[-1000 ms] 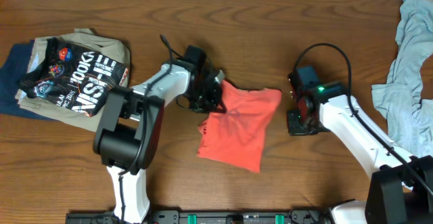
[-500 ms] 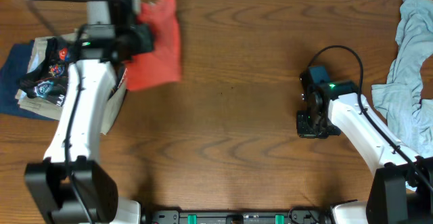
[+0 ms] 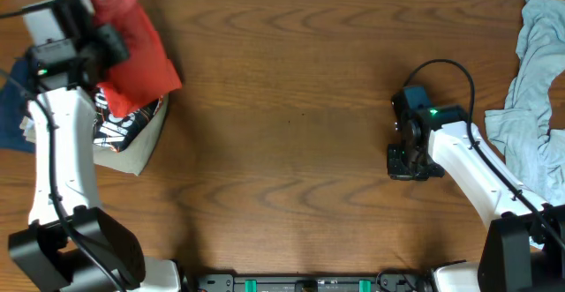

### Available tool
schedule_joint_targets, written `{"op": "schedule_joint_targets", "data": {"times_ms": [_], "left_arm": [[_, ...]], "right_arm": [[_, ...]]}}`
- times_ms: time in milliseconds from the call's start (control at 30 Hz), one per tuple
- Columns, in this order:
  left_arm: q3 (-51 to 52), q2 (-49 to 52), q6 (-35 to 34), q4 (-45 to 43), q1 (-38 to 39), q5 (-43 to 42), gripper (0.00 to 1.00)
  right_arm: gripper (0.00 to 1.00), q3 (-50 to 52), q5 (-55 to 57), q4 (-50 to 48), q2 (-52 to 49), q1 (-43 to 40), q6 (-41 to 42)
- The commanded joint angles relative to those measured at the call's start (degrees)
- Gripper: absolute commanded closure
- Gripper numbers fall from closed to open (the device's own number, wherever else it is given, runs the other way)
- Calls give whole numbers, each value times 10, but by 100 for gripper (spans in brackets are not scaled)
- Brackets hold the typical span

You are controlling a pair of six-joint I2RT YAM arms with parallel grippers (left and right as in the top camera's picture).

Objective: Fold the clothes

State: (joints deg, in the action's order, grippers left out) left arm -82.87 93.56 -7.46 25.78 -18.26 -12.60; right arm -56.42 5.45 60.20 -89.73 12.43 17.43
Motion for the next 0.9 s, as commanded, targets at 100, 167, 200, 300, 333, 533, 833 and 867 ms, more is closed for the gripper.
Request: {"op": "schedule_joint_targets", "data": {"times_ms": [100, 167, 200, 300, 333, 533, 833, 867], "left_arm": [[-7, -7, -1, -17, -67, 7, 94], [-7, -6, -1, -19, -89, 7, 94], [-7, -6, -1, -19, -100, 7, 92], [-7, -3, -18, -20, -127, 7, 2], [-7, -1, -25, -20, -133, 6, 2], [-5, 0, -29, -19, -144, 6, 2], [3, 0, -29, -19, -120, -64, 2], [7, 0, -29, -19, -107, -64, 2]], "right_arm": [[92, -9, 5, 0, 10, -5, 10], [92, -9, 5, 0, 10, -5, 10], [92, -9, 6, 0, 10, -5, 10], [91, -9, 6, 0, 10, -5, 10], [91, -9, 6, -2, 10, -5, 10], [90, -9, 6, -2, 10, -5, 10], [76, -9, -7, -24, 10, -5, 17], [74, -9, -17, -30, 10, -5, 19]]}}
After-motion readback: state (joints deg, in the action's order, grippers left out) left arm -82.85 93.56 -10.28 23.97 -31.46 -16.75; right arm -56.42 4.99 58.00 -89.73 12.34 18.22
